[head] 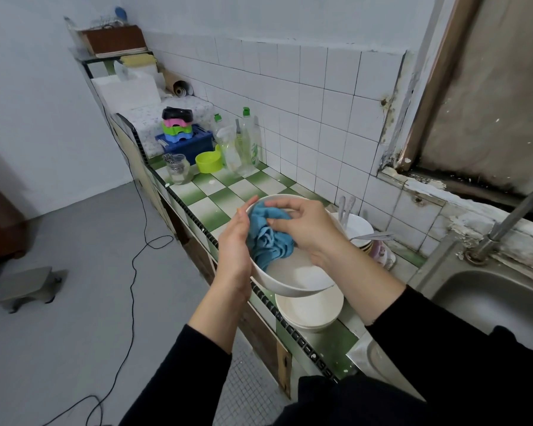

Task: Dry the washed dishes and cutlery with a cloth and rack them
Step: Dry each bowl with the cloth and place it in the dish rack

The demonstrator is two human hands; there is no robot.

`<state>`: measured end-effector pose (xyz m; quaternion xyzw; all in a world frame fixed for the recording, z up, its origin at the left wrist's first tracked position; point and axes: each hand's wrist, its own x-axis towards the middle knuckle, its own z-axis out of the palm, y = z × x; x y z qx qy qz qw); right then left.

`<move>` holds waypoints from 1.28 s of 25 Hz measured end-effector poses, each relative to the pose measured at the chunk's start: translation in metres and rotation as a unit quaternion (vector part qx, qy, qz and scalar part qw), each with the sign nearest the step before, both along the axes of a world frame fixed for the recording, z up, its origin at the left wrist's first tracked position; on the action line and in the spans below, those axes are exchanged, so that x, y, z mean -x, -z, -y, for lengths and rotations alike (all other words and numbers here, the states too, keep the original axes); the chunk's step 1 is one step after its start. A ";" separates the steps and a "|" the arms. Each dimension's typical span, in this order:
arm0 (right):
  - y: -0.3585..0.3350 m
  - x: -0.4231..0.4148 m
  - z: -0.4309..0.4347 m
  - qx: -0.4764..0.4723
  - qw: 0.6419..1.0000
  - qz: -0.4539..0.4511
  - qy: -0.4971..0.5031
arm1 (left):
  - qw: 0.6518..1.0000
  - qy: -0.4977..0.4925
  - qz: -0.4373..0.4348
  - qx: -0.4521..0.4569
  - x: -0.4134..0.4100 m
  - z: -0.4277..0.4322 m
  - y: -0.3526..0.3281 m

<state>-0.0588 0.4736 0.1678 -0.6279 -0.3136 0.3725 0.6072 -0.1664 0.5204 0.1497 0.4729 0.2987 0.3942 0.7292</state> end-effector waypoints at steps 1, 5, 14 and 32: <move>0.003 0.003 0.000 -0.005 0.998 -0.025 -0.059 | 1.000 -0.002 -0.007 0.004 -0.001 0.000 0.000; 0.002 -0.009 0.009 0.015 0.954 -0.019 -0.300 | 0.999 -0.004 -0.014 0.037 0.001 -0.008 -0.009; -0.055 -0.057 0.005 0.187 0.668 0.591 -0.412 | 0.983 0.039 -0.075 0.161 0.005 -0.019 -0.027; -0.055 -0.051 0.002 0.157 0.687 0.587 -0.399 | 0.992 0.031 -0.071 0.102 0.024 -0.016 -0.040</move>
